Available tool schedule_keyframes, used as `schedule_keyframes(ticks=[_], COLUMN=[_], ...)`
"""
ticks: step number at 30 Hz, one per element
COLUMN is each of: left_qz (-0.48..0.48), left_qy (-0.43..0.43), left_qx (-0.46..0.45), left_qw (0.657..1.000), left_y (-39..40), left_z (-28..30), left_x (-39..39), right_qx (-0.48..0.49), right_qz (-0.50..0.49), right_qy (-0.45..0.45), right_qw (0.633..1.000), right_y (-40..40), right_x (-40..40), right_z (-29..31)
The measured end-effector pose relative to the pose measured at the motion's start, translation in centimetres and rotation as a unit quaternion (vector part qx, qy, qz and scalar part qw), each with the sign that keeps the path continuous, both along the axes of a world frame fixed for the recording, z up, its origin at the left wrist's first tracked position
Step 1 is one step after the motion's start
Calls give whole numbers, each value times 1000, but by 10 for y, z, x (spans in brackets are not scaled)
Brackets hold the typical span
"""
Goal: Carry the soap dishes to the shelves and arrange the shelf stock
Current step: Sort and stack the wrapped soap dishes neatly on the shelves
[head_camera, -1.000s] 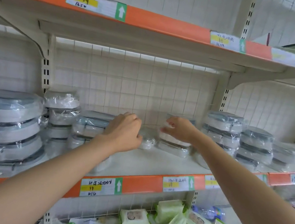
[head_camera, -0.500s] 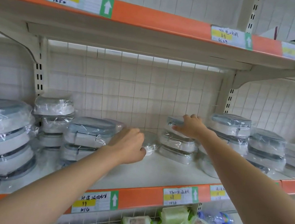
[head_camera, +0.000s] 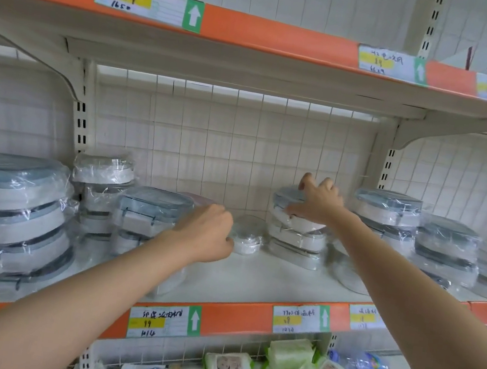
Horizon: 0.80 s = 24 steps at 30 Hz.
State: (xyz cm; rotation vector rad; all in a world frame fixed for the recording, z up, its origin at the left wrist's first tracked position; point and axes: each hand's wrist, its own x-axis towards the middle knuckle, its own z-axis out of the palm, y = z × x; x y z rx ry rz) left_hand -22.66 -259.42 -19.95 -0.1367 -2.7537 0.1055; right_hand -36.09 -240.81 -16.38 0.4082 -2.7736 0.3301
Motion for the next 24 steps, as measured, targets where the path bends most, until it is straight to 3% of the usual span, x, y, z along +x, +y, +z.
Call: schedule_keyframes(ticks=[4,9,17,24], left_qz=[-8,-6,-9,-26], left_qy=[36,22,23,-7], left_qx=[6,3,-14,-4], left_qw=[999,1000,1000,1000], left_y=[-5,-17,-10,16], left_z=[8,10,7,-2], left_x=[2,7,6,-7], right_qx=[-51,-51,-25,-2], right_qz=[136,189,205,137], right_qy=[-58,-98,-145,-91], right_qw=[988,976,968,986], right_y=[-8,-30,-36,14], right_x=[35,57,66,53], right_z=[-10,-61,-81,-59])
